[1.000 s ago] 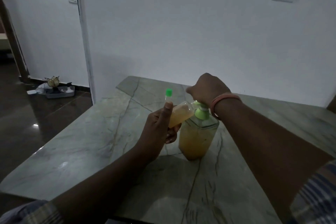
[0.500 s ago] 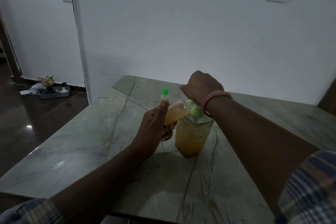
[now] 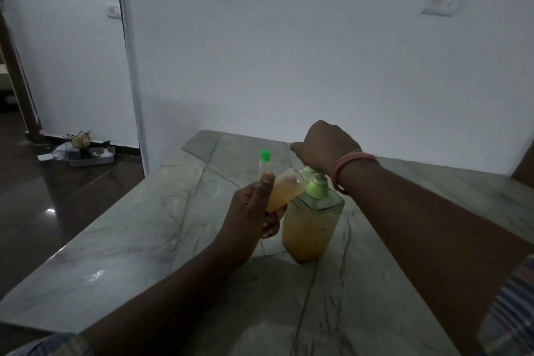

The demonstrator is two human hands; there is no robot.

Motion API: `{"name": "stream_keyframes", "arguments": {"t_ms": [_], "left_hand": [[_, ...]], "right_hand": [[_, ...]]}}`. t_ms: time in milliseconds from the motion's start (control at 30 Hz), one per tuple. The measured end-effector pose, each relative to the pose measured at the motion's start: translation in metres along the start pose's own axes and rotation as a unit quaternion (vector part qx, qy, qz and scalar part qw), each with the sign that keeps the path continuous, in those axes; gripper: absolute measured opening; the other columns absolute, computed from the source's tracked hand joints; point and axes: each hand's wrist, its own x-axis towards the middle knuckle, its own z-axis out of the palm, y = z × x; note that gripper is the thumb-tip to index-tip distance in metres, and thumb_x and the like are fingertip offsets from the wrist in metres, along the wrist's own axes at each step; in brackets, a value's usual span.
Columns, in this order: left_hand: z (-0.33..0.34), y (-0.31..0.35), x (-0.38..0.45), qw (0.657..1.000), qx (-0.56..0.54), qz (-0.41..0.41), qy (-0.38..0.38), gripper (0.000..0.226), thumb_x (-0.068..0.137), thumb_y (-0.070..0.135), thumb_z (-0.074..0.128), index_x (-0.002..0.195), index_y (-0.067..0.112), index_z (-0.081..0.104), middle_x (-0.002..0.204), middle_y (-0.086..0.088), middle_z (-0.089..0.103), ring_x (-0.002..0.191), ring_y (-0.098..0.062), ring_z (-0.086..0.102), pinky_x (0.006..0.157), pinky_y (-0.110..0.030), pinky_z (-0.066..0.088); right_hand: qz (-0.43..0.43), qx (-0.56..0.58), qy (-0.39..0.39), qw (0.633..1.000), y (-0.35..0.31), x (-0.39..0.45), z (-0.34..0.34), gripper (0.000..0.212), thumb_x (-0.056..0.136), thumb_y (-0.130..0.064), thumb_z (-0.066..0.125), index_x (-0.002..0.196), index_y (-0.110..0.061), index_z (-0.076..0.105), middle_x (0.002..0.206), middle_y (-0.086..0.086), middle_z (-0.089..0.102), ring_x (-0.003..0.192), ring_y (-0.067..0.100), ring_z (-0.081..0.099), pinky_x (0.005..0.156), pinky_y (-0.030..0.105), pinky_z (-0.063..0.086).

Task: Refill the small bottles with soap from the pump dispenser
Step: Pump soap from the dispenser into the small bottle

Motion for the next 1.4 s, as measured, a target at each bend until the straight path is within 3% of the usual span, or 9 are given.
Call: {"name": "stream_keyframes", "arguments": {"t_ms": [100,267,433,567,1067,1400], "left_hand": [[-0.001,-0.002,0.003,1.0,-0.005,0.003,0.002,0.062,0.089,0.059,0.043,0.111,0.004,0.061,0.059,-0.002,0.055,0.044,-0.013,0.041,0.044,-0.022,0.036],[0.0,-0.001,0.001,1.0,0.001,-0.006,0.012,0.051,0.087,0.06,0.043,0.105,0.016,0.062,0.061,-0.002,0.057,0.047,-0.014,0.043,0.045,-0.023,0.037],[0.0,-0.001,0.003,1.0,0.004,-0.011,0.013,0.061,0.089,0.058,0.042,0.11,0.004,0.06,0.058,0.0,0.056,0.043,-0.012,0.045,0.045,-0.023,0.037],[0.0,-0.003,0.003,1.0,0.001,-0.009,0.011,0.056,0.088,0.059,0.042,0.109,0.01,0.061,0.059,-0.001,0.055,0.044,-0.012,0.043,0.043,-0.023,0.037],[0.001,0.0,0.0,1.0,0.011,-0.011,0.02,0.051,0.088,0.06,0.043,0.101,0.014,0.061,0.06,-0.003,0.055,0.046,-0.013,0.045,0.047,-0.024,0.037],[-0.002,-0.003,0.002,1.0,-0.007,0.005,0.007,0.056,0.09,0.058,0.043,0.107,0.008,0.061,0.06,-0.005,0.052,0.043,-0.012,0.042,0.044,-0.023,0.036]], "right_hand": [[0.009,0.021,0.013,1.0,0.003,0.001,0.005,0.029,0.086,-0.036,0.059,0.067,-0.014,0.055,0.068,0.004,0.061,0.06,0.02,0.056,0.051,0.025,0.036],[0.01,0.028,-0.001,1.0,0.004,-0.004,0.006,0.029,0.085,-0.034,0.06,0.064,-0.015,0.055,0.065,0.003,0.059,0.06,0.02,0.056,0.053,0.026,0.038],[0.007,0.009,-0.009,1.0,0.0,0.001,0.001,0.029,0.085,-0.035,0.061,0.065,-0.015,0.055,0.066,0.002,0.059,0.06,0.019,0.056,0.052,0.025,0.037],[0.027,0.043,-0.011,0.999,0.006,0.001,0.009,0.024,0.081,-0.033,0.061,0.066,-0.014,0.061,0.07,0.003,0.066,0.064,0.023,0.062,0.055,0.026,0.042],[0.012,-0.016,-0.008,1.0,-0.001,-0.001,0.005,0.023,0.085,-0.031,0.062,0.067,-0.017,0.055,0.07,0.002,0.059,0.062,0.02,0.055,0.052,0.025,0.035],[0.016,0.004,-0.01,1.0,0.002,0.001,0.008,0.023,0.082,-0.029,0.061,0.065,-0.015,0.054,0.068,0.003,0.06,0.061,0.02,0.056,0.051,0.025,0.035]]}}
